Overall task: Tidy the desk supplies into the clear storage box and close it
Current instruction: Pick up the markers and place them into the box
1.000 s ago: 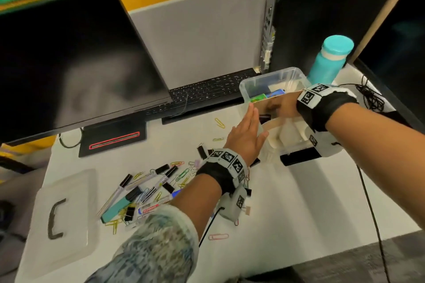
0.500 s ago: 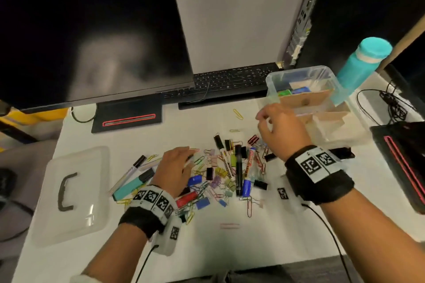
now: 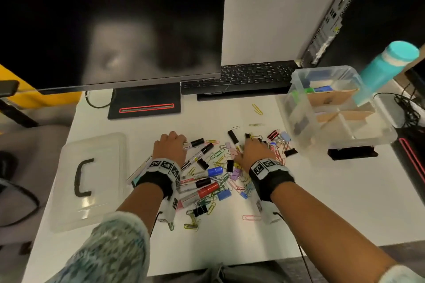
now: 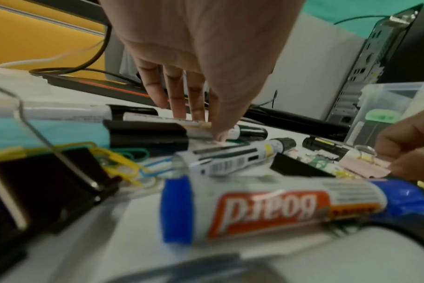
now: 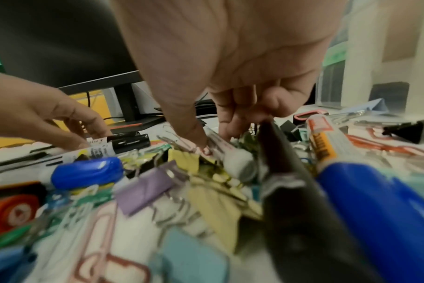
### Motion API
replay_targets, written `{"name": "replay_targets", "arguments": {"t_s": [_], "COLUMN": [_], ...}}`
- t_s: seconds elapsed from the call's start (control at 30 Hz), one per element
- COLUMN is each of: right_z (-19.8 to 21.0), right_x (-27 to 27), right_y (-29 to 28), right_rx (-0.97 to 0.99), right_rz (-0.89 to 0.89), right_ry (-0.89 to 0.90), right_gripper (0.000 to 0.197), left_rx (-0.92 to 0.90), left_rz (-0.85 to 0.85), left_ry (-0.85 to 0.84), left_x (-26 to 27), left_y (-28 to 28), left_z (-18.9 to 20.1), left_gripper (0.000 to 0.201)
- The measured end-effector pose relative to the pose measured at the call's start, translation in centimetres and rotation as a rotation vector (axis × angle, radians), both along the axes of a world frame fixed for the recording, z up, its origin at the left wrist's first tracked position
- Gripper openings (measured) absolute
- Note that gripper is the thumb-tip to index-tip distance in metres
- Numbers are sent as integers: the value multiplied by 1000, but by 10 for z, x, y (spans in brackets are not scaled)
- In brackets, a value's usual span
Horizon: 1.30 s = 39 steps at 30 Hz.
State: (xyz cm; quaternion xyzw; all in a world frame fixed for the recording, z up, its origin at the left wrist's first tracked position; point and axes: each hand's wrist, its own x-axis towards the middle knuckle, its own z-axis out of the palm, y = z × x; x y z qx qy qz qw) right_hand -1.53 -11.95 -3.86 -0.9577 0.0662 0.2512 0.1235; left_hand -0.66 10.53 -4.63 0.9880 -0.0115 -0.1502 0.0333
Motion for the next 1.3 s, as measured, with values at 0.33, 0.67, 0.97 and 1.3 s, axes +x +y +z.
{"name": "replay_targets", "arguments": {"t_s": [0.33,0.67,0.97,1.3], "right_z": [26,-5,36,141], "right_x": [-15,-34,-27,42], "right_y": [-41,-25,-30,-131], "right_rx": [386,92,362,-317], "right_rz": [-463,-316,-348,-164], "right_ry": [-237,-31,-112,-379], "right_gripper": [20,40,17,32], "left_rx": [-465,-317,-375,-545], "left_rz": [129,24,13,68], "left_ry": [-106,99,61,-1], "left_x": [-5,-7,-6,-11], "left_y": [-5,-33,-24,-15], "left_z": [21,-6,-6,20], "left_gripper": [21,29,26,22]}}
